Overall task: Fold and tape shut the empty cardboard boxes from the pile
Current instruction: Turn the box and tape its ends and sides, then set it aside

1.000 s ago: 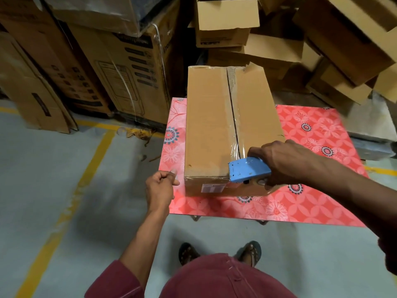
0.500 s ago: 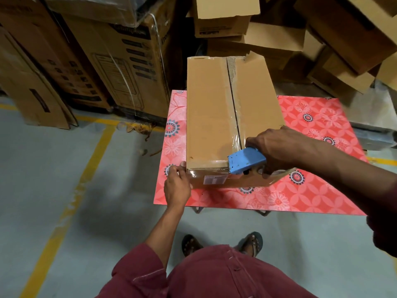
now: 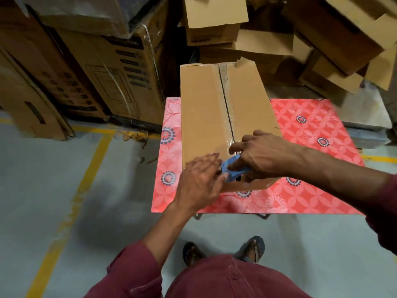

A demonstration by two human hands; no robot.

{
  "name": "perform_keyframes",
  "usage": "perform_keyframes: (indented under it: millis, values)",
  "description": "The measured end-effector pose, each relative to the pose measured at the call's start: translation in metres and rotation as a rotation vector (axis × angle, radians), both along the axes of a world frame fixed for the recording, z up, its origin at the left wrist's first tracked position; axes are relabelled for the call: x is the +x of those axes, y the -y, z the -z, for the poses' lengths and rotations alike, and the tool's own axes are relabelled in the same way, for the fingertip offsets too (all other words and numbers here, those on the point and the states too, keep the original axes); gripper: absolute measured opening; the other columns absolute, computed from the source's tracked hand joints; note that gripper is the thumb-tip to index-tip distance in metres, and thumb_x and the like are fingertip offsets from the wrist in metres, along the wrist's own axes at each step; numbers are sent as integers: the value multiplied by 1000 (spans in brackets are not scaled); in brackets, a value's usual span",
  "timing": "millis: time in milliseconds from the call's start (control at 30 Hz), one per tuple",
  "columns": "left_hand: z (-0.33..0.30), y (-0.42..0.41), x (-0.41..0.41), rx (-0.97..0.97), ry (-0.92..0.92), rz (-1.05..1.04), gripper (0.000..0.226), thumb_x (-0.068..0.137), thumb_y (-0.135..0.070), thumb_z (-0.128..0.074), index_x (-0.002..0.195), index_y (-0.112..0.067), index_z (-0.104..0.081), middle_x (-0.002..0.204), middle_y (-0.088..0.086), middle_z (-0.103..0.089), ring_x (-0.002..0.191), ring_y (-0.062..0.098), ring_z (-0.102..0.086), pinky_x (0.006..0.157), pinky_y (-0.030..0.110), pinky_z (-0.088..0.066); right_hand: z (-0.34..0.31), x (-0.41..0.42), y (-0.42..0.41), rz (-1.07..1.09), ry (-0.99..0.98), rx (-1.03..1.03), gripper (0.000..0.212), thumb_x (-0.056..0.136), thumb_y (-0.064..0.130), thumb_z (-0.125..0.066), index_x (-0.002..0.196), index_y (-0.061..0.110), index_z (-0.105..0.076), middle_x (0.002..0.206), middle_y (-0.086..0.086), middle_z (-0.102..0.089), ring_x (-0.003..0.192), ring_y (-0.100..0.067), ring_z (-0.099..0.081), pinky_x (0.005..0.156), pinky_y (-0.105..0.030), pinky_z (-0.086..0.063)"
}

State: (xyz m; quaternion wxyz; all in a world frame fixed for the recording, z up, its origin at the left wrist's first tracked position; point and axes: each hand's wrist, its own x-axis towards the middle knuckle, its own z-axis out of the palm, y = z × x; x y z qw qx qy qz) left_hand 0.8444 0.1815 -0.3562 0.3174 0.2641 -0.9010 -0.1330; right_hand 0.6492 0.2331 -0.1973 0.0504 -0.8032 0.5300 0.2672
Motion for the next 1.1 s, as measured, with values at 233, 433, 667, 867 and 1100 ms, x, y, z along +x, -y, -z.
perform_keyframes:
  millis: [233,433,667,867,1100]
  values:
    - [34,-2,9,-167,142,95,71,100,-51,-56,151,-1,-51,161,16,-44,151,27,-40,124,48,-32,-6,-4,-14,141,65,95,49,97,60,-53,145,60,-43,127,9,-56,106,-28,-66,66,-33,-39]
    - [36,1,11,-173,169,102,79,89,-42,-68,153,-2,-47,163,15,-39,154,26,-35,121,50,-35,-13,-26,-10,233,102,191,51,92,49,-60,141,60,-49,120,10,-65,107,-25,-67,76,-35,-55]
    - [37,2,10,-162,209,129,85,87,-49,-65,156,-4,-43,166,13,-35,156,25,-30,123,50,-32,-22,-95,-49,414,-99,263,65,84,36,-61,135,72,-43,109,18,-61,106,-12,-64,91,-40,-54]
    - [30,-3,6,-109,229,90,84,85,-54,-61,153,-5,-50,163,11,-41,153,24,-36,122,52,-34,-12,-113,-66,452,-31,222,66,85,30,-60,136,69,-46,114,19,-59,114,-11,-60,95,-39,-45]
    - [2,-28,-51,-94,279,138,80,93,-65,-56,150,-8,-54,158,10,-49,150,22,-42,123,48,-32,-9,-126,-72,371,8,167,68,84,26,-60,140,62,-49,116,16,-59,110,-15,-63,92,-38,-43]
